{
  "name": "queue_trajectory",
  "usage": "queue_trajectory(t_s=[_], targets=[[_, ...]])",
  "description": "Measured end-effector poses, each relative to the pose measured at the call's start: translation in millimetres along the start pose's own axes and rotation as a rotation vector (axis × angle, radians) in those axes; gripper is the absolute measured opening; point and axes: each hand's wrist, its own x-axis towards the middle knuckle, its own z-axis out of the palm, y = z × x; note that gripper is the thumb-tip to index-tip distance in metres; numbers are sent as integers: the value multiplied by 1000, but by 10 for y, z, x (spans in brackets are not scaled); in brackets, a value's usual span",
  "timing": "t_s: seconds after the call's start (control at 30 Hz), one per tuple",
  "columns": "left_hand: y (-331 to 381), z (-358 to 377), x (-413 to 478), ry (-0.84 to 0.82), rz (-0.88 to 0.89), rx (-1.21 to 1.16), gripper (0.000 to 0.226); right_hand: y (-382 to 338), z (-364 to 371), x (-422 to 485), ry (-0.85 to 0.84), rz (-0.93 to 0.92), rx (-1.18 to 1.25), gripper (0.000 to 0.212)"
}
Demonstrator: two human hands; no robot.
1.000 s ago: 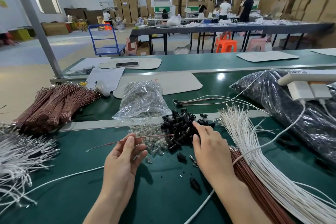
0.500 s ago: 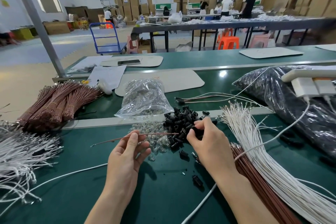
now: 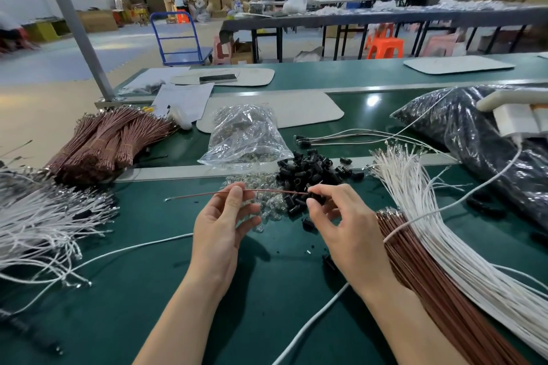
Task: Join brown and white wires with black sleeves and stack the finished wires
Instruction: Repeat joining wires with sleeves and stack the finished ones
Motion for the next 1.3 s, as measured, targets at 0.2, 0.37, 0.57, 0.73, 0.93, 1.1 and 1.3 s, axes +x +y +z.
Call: queue_trajectory(t_s=[0.2, 0.37, 0.57, 0.73, 0.93, 1.1, 1.3], targets=[[-2, -9, -3, 6, -2, 13, 21, 42, 19, -1, 22, 27, 5, 24], [-8, -13, 6, 11, 0, 16, 23, 52, 24, -2, 24, 27, -6, 29], [-9, -2, 7, 17, -5, 10, 26, 35, 29, -5, 41, 14, 42, 30], [-2, -11, -8, -2, -9, 5, 27, 19, 33, -10, 34, 87, 137, 21], [9, -5, -18, -14, -18, 2, 26, -48, -3, 27, -97, 260, 435, 21], [19, 8, -42, -53, -28, -9, 23, -77, -26, 56, -93, 361, 686, 19], [52, 59, -95, -146, -96, -52, 18, -78, 4, 100, -72, 525, 1084, 40]])
